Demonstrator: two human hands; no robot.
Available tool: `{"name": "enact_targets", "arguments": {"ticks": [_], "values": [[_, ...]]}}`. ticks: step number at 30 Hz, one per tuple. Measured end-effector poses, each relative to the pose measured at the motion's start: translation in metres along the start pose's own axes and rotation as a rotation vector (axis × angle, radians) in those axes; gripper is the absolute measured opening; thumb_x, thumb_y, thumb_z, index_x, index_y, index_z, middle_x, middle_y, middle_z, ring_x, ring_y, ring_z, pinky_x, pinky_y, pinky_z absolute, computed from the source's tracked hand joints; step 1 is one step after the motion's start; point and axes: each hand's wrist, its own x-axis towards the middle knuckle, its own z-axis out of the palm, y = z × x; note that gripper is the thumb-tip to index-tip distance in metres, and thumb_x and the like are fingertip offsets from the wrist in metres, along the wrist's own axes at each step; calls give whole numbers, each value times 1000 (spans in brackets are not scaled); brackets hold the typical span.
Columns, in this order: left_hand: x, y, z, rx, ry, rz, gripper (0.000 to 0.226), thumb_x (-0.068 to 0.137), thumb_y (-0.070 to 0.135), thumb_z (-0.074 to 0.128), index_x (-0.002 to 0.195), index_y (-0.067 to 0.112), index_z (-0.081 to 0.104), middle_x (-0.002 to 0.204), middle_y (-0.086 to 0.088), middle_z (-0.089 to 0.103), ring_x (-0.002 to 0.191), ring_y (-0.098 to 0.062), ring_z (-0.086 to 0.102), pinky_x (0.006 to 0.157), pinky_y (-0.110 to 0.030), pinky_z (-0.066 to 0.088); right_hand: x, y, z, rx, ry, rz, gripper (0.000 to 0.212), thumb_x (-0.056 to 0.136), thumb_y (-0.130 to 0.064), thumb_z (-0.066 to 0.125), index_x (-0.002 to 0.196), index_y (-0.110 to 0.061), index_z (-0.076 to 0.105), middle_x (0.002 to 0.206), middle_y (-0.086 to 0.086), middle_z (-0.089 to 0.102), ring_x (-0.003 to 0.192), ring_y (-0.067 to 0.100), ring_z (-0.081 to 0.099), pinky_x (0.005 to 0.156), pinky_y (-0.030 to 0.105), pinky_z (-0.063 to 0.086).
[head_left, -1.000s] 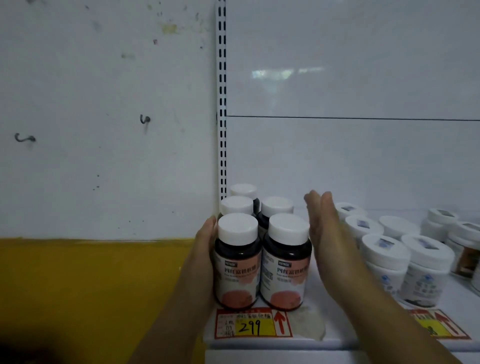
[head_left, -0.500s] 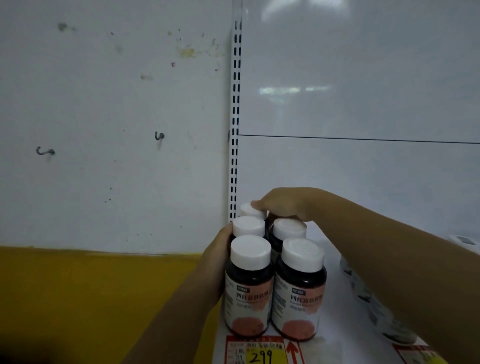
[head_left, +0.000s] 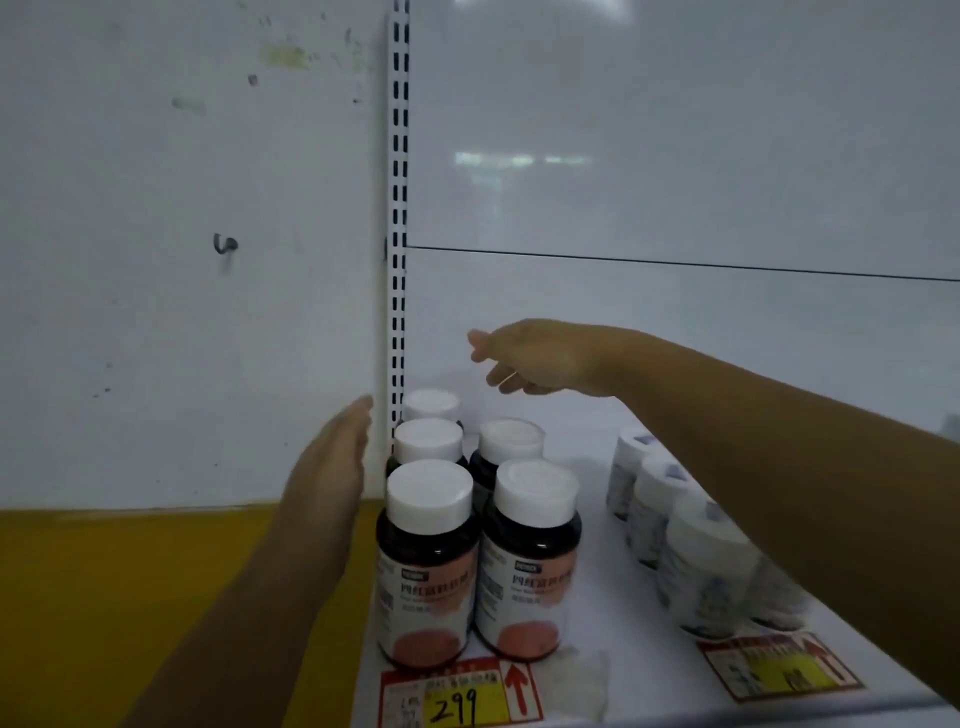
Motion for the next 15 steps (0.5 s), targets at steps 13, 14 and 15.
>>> {"name": "enact_targets", "arguments": {"ticks": [13,14,15], "values": [[-96,66,105,-128,-222,549,26,73,35,54,94,39,69,112,19,65,111,5,54,105,-29,38,-112,77,-64,107,244,-115,56,93,-56,33,137,-22,44,143,-6,43,130,15,40,106,29,27],[-105,59,122,-159,-236,531,27,75,32,52,97,37,68,114,19,65,113,7,54,102,-23,38,-121,86,-63,133,297,-135,55,94,-55,33,137,-22,44,145,-6,41,131,14,39,101,26,27],[-112,48,138,-149,-238,510,26,79,30,54,100,38,66,116,22,64,113,10,54,97,-15,38,-128,96,-60,161,341,-149,55,94,-53,34,138,-22,42,147,-6,39,132,13,38,99,24,27]]}}
